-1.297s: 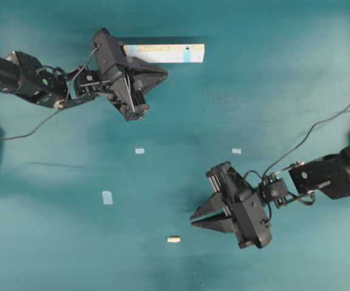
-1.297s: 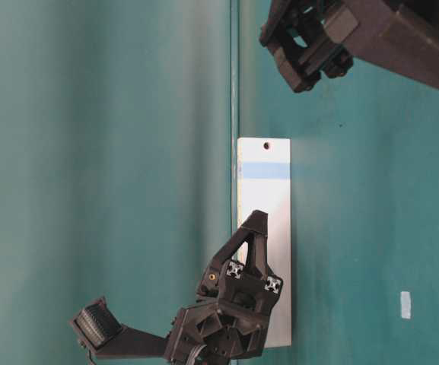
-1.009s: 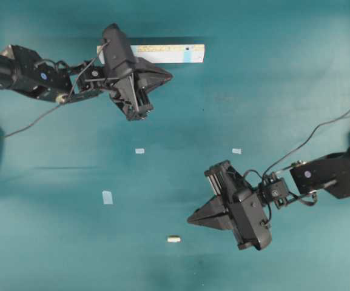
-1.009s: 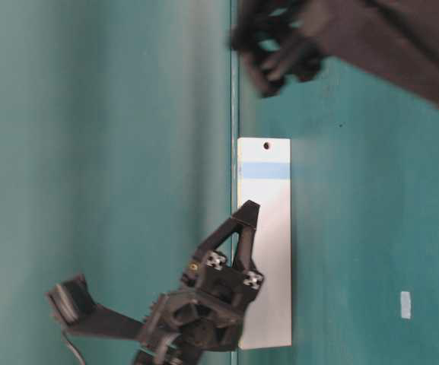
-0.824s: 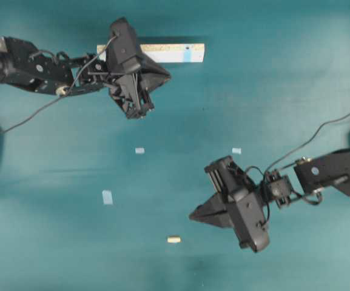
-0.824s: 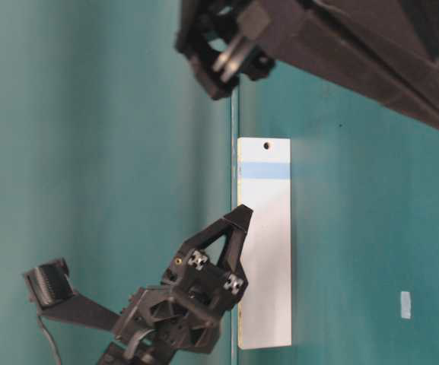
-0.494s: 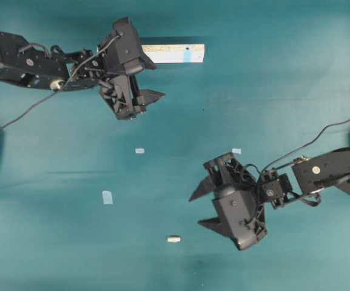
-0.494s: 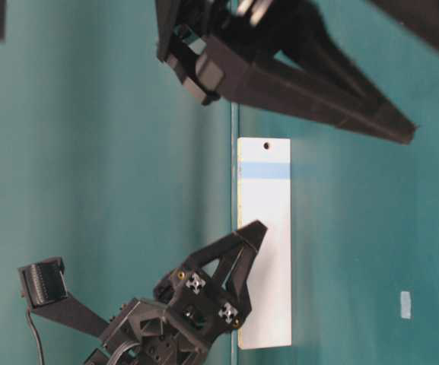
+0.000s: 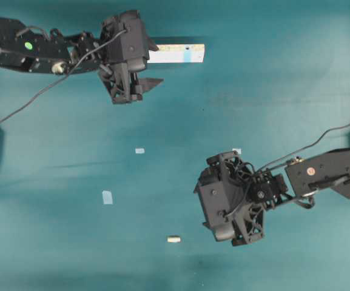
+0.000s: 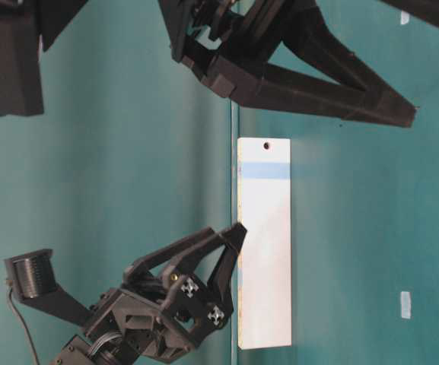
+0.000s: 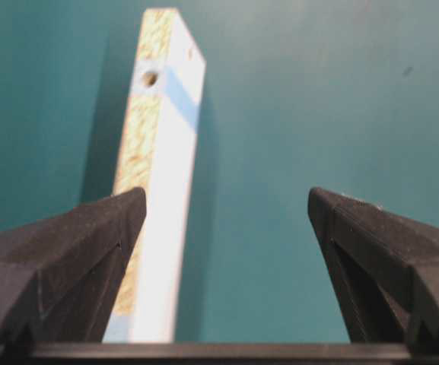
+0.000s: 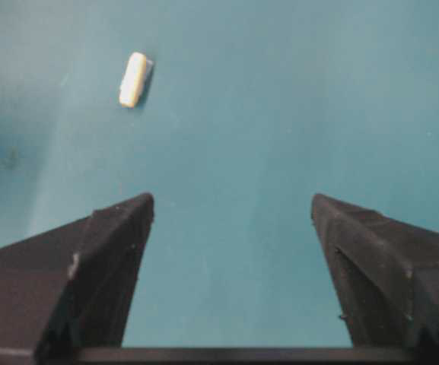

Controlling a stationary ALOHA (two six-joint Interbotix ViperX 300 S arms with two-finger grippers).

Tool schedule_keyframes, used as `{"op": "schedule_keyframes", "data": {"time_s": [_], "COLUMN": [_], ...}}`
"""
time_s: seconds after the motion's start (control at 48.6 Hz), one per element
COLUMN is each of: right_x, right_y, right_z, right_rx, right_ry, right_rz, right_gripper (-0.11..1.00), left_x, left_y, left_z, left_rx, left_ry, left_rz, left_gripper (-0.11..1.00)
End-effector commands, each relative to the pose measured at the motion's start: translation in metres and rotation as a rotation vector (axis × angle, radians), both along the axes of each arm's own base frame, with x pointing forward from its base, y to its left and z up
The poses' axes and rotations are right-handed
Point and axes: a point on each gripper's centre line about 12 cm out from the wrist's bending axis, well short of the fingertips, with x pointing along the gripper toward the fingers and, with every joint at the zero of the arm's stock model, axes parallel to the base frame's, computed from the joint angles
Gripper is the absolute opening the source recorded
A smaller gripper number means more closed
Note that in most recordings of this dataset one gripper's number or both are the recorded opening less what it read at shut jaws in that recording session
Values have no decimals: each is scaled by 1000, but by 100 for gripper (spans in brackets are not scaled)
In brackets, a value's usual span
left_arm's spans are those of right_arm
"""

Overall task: Move the wooden board into place and insert the rod into its hole.
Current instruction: 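Move the left gripper onto the white board's left end and grasp it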

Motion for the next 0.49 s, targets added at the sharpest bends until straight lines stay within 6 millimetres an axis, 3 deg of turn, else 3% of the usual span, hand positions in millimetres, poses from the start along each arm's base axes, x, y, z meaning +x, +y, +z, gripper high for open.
{"op": "schedule_keyframes", "data": {"time_s": [0.0,0.268,0.474], "right_x": [4,8,9], "right_y": [3,4,5], "right_z": [17,17,19], "right_rx": [18,34,34], "right_ry": [-44,-45,-43], "right_rz": [0,-12,-14], "right_gripper": [89,89,89], "left_x": [-1,-12,-12], "left_y": [13,38,41], "left_z": [13,10,-7], "left_rx": [35,81,59], "left_ry": [-4,30,68], "left_rz": [4,25,33], "left_gripper": [91,91,91]}}
